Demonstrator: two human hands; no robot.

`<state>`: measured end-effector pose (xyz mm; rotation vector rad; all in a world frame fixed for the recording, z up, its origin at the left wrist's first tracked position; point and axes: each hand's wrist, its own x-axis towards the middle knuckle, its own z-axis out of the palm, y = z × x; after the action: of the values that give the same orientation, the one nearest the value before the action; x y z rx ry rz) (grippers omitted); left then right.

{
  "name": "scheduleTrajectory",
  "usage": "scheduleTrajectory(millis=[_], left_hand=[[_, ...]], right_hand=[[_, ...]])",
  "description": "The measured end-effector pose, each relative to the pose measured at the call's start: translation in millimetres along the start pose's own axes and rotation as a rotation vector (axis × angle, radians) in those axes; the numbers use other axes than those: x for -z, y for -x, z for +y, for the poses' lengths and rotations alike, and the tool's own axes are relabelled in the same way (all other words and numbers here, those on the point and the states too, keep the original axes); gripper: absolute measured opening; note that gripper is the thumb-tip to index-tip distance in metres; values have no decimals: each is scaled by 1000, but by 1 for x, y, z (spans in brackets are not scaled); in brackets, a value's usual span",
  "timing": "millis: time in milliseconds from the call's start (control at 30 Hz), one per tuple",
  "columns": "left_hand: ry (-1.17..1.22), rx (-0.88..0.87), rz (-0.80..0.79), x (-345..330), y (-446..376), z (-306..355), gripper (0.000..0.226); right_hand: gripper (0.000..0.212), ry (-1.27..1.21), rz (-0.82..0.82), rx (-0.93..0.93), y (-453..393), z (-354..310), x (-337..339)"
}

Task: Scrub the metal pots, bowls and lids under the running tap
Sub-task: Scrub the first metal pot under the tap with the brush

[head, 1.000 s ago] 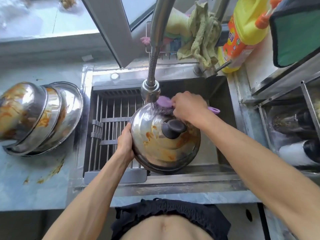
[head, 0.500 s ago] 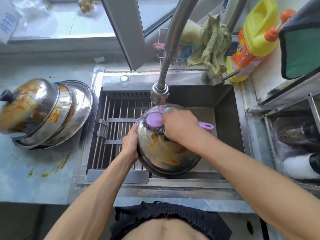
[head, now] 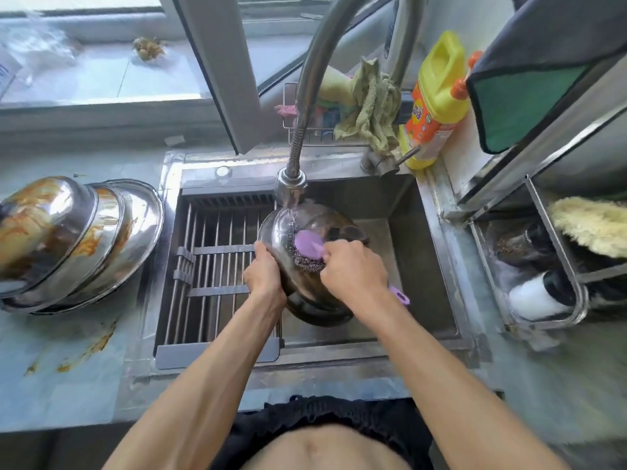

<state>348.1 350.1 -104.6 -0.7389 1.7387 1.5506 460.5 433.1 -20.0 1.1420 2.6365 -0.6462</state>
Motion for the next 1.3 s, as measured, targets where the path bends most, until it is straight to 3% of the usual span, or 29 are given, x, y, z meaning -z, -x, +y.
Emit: scheduleTrajectory(millis=[67,200,367,500,667,800,967,1100,1233,1300], left_hand=[[8,-19,21,-8,8,4,53],[-25,-57,-24,-10,11,9,54],[-73,-67,-18,-12,16,16,49],[-213,-187,-70,-11,23,8,53],[-54,-82,-75,-12,24,22,42],[42,-41,-50,-3,19,27,42],[14,-89,-63,-1,18,27,45],[112,-34,-67,4,22,23,42],[124,-47,-32,7,22,17,43],[125,-75,-35,12,22,19,41]], right_hand=[[32,-43,1,18,8,-7,3],[29,-108,77,-149,-12,7,12],[27,-79,59,42,15,-3,-3],[21,-198,153,-148,-4,15,5],[25,-60,148,73,21,1,-3],[19,-58,131,-57,22,25,-9],[13,-88,134,111,30,10,-9],[16,-107,169,-58,26,34,-9],[24,-83,150,138,41,19,-23],[28,-105,151,79,40,36,-23]])
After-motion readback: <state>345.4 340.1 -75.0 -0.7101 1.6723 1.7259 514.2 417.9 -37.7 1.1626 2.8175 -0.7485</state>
